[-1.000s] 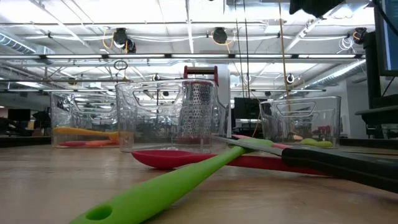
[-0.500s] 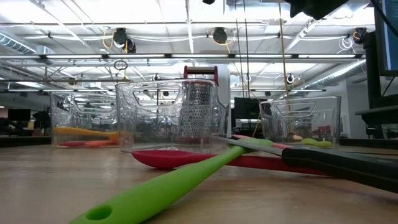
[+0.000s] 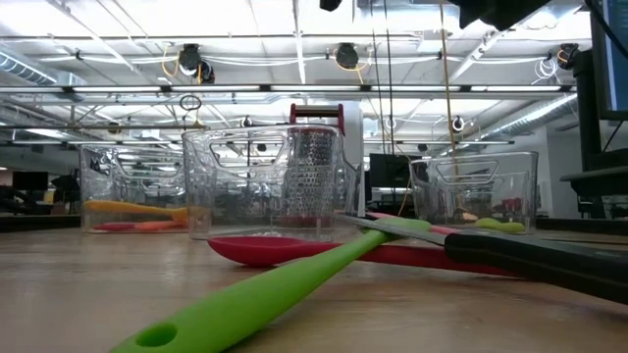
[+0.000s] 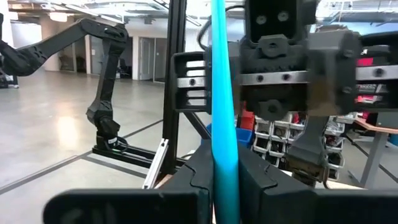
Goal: Pick & Place Kitchen Items
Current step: Put the blue spatula into the left transparent bin
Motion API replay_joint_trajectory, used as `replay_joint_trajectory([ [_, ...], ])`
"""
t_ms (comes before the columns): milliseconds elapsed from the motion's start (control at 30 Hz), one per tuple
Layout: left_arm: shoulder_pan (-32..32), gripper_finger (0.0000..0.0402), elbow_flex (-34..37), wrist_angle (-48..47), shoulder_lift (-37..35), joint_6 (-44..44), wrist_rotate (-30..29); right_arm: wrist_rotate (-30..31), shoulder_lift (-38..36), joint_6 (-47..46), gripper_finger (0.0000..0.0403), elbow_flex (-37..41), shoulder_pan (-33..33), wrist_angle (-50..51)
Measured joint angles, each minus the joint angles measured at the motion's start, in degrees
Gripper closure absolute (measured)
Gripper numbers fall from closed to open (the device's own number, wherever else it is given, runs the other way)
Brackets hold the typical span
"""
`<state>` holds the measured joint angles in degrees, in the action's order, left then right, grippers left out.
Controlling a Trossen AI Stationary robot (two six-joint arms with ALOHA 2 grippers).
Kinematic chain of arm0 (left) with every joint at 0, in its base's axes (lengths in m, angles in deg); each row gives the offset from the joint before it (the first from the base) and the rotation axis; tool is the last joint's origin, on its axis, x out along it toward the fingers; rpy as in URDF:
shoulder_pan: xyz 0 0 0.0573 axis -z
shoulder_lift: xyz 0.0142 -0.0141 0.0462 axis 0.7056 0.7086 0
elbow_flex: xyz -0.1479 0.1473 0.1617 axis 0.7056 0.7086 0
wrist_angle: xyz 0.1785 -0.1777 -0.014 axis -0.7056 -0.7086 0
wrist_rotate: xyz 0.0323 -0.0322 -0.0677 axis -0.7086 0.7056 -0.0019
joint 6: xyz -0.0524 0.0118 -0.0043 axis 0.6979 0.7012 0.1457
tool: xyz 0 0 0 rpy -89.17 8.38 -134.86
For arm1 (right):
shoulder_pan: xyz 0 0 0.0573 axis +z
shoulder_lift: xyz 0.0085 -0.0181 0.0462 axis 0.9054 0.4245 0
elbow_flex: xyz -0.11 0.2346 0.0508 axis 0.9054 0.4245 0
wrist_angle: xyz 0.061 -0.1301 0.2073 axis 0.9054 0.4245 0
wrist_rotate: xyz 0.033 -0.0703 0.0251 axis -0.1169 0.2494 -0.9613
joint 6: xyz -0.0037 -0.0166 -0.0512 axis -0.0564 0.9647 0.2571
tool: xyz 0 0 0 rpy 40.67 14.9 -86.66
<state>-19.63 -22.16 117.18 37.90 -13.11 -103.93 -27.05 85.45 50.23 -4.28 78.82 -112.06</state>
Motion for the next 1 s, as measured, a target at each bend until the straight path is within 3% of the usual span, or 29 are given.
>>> replay_joint_trajectory([
  [333, -1.87, 0.0210, -0.04, 0.50, 0.00, 2.39, 5.73, 0.20, 0.00, 0.42, 0.0382, 0.00, -0.19, 0.36],
  [600, -0.59, 0.0210, -0.09, -5.57, 0.02, 4.32, 2.48, 0.24, 0.00, 0.96, 0.0382, 0.00, -0.31, 0.49],
  [1000, -0.48, 0.0211, -0.09, -3.16, 0.35, 4.09, 4.88, 0.64, 0.00, 1.50, 0.0382, 0.00, -0.38, 1.33],
])
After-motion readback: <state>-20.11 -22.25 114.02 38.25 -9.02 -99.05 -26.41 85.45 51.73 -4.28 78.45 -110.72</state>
